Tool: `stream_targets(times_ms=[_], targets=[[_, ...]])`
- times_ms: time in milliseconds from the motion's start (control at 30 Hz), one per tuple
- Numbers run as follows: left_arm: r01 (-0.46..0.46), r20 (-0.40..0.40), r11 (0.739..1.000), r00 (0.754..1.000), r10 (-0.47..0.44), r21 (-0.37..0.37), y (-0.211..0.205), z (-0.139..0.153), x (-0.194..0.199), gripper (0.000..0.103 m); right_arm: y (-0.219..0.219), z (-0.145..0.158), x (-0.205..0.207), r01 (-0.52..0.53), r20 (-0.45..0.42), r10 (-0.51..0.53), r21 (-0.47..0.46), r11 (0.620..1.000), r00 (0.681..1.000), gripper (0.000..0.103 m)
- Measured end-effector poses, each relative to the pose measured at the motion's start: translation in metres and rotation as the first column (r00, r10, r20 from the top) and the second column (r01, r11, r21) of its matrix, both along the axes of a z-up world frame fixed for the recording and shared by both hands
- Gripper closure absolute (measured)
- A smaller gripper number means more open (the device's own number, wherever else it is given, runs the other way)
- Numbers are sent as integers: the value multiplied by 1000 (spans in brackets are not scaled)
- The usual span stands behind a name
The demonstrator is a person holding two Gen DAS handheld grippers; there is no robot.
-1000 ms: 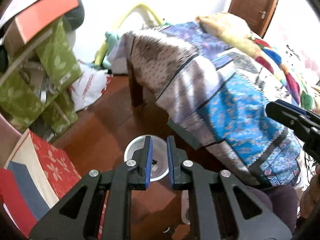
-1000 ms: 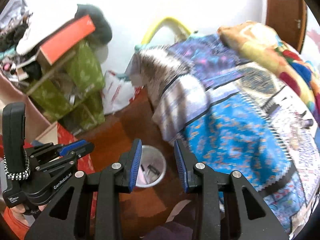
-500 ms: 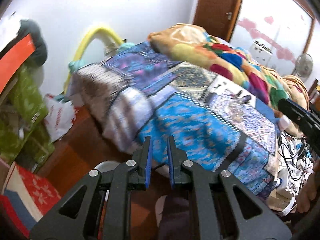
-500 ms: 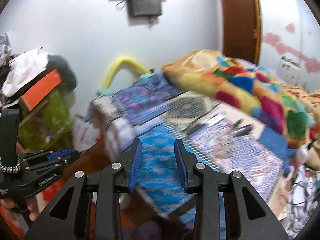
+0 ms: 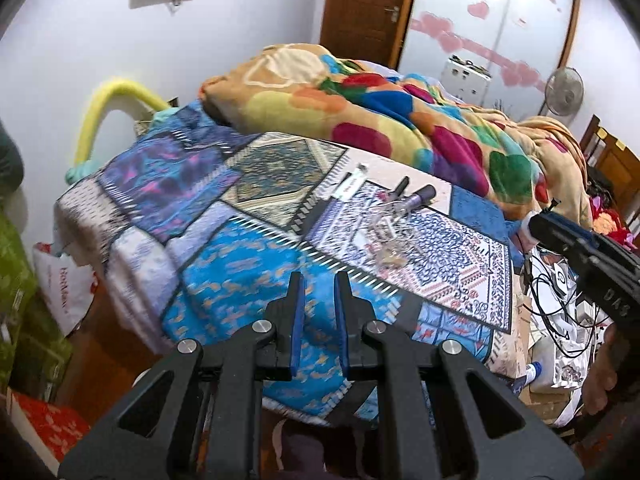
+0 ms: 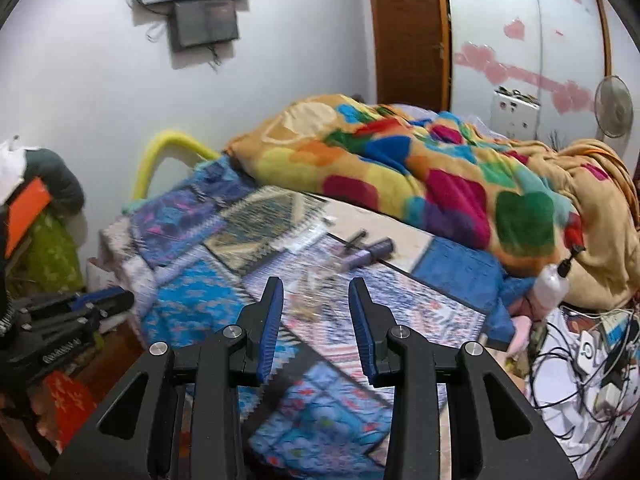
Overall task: Collect trash
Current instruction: 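Move both open tools back toward the bed, then grasp the white earphone cable with the right tool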
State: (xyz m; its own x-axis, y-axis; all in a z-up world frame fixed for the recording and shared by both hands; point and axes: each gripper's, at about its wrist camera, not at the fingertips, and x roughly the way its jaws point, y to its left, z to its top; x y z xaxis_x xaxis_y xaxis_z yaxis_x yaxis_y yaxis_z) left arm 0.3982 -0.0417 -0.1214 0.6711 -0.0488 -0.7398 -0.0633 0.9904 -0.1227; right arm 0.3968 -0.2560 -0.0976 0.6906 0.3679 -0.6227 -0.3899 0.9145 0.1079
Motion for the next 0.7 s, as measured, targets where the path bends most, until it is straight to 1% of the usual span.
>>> stream_targets(times_ms=[67, 100, 133, 200, 400, 467, 533, 567, 600, 633, 667, 700], targets=[[11, -7, 1000, 1000, -11, 1, -7, -5, 11, 90, -7, -6, 6, -2, -15, 2, -10, 1000, 1000, 59], [17, -12, 1000, 1000, -17, 1, -10, -8, 18, 90, -11, -11, 12, 2, -27, -2, -7, 1000, 1000, 43], [22, -16, 1000, 1000, -22, 1, -12, -12, 24, 90, -14, -14, 15, 7, -31, -7, 0, 1000, 1000, 29], [31, -26, 1000, 999, -31, 4, -15, -19, 34, 90, -22, -19, 21, 20, -30, -20, 15, 1000, 999, 23], [52, -79, 999, 995, -52, -11, -20, -50, 65, 90, -15, -43, 53, 4, -67, -4, -2, 1000, 998, 22], [51, -92, 998, 994, -53, -22, -20, -59, 73, 90, -8, -55, 67, -21, -112, 23, 13, 1000, 993, 22], [51, -104, 998, 993, -54, -33, -19, -69, 80, 88, -1, -66, 80, -44, -158, 51, 52, 998, 986, 22], [49, -112, 998, 992, -53, -33, -18, -73, 84, 85, 1, -73, 84, -47, -177, 58, 64, 997, 983, 22], [47, -115, 998, 992, -50, -31, -18, -76, 86, 76, 5, -81, 93, -53, -215, 70, 83, 995, 974, 22], [40, -122, 999, 992, -43, -29, -16, -81, 89, 70, 8, -87, 99, -56, -236, 78, 96, 994, 969, 22], [31, -131, 999, 991, -35, -28, -15, -84, 91, 57, 12, -95, 107, -59, -266, 86, 109, 992, 960, 22], [26, -130, 999, 991, -29, -30, -13, -87, 92, 54, 15, -100, 112, -57, -284, 87, 111, 992, 955, 22]])
